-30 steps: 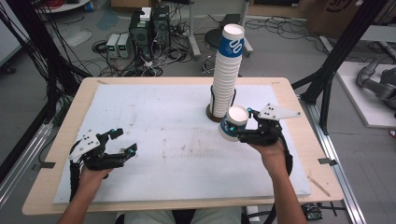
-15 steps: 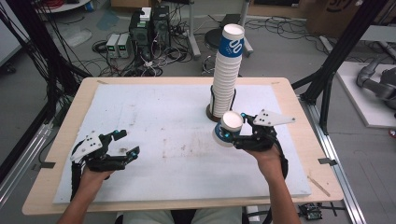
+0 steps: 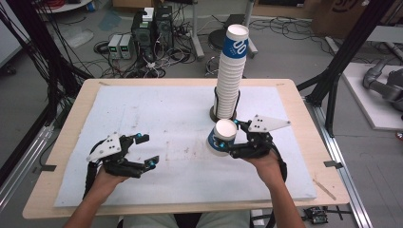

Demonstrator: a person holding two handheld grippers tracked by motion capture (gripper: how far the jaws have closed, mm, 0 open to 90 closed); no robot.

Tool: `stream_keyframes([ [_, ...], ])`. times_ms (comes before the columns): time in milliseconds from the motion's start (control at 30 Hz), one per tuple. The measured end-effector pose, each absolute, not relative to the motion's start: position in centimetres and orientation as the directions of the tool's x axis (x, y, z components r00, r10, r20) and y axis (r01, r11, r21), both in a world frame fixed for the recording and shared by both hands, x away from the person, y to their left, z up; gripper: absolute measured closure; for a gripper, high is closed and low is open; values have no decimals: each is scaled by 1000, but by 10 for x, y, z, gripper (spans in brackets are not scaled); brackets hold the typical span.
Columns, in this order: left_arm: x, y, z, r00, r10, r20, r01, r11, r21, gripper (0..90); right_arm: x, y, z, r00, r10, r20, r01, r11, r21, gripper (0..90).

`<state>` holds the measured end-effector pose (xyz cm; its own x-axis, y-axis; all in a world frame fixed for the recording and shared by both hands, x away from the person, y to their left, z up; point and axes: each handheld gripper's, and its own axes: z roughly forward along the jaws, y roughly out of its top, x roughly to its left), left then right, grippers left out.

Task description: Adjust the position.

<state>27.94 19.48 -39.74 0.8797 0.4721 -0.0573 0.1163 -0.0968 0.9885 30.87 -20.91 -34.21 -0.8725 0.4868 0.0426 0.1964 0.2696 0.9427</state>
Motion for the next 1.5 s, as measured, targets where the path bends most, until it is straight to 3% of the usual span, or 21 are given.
stream_keyframes([
  [567, 287, 156, -387, 949, 313, -29, 76, -141, 987, 159, 310, -162, -342, -941, 338, 32, 147, 322, 935, 295],
  [1167, 298, 137, -392, 959, 282, -16, 64, -163, 984, 139, 312, -133, -340, -969, 241, 46, 123, 313, 942, 295],
  [1500, 301, 128, -396, 979, 197, -54, 84, -148, 985, 141, 311, -131, -340, -981, 184, 62, 116, 294, 949, 296],
])
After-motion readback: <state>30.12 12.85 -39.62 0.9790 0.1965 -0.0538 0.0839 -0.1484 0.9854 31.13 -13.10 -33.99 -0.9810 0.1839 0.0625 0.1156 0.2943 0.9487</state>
